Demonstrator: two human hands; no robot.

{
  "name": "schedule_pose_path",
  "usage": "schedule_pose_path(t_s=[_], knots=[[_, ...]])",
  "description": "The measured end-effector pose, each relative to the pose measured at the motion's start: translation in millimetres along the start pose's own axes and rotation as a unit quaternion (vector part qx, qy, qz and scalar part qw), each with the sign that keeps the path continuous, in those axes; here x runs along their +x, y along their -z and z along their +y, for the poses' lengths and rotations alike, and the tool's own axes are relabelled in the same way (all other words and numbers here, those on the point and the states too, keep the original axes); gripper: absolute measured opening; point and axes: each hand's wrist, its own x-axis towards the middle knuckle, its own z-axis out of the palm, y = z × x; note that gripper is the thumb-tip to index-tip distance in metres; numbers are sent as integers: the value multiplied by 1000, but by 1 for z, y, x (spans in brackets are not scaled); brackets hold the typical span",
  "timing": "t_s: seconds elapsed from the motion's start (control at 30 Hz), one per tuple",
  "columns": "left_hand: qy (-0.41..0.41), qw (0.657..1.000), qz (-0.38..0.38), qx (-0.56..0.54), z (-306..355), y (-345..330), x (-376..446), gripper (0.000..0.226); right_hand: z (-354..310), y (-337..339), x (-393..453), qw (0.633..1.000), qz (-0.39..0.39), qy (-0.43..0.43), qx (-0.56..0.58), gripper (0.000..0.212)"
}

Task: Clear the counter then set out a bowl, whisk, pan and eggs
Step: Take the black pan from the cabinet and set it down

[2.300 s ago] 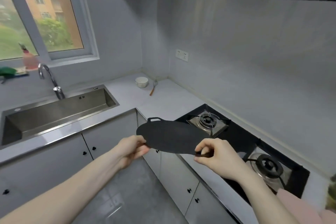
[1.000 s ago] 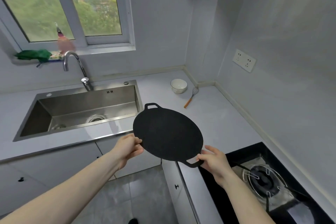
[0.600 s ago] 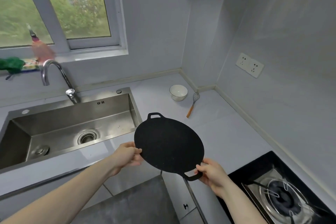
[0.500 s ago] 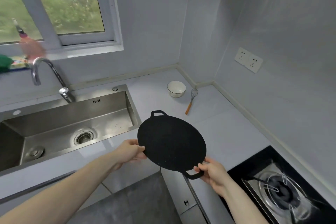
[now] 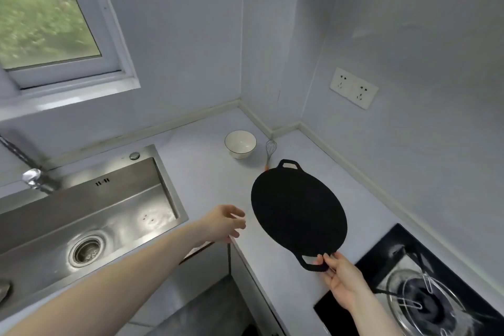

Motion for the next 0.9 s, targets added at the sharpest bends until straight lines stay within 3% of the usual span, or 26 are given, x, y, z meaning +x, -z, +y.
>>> schedule_pose_path(t_s=[0.27,0.4,0.47,0.6,0.9], knots=[[56,980,33,190,-19,51,57,38,-11,-2,35,991,57,3,118,21],[88,978,18,190,-18,76,88,42,-17,-5,48,986,85,-4,146,24],[75,977,9,201,-12,83,107,43,-20,-9,54,981,100,-3,167,25],[32,945,7,326,-7,94,143,50,-22,-24,64,973,126,-6,191,26],[30,854,-27,519,-38,121,209,114,-25,-64,95,967,168,-7,193,27]])
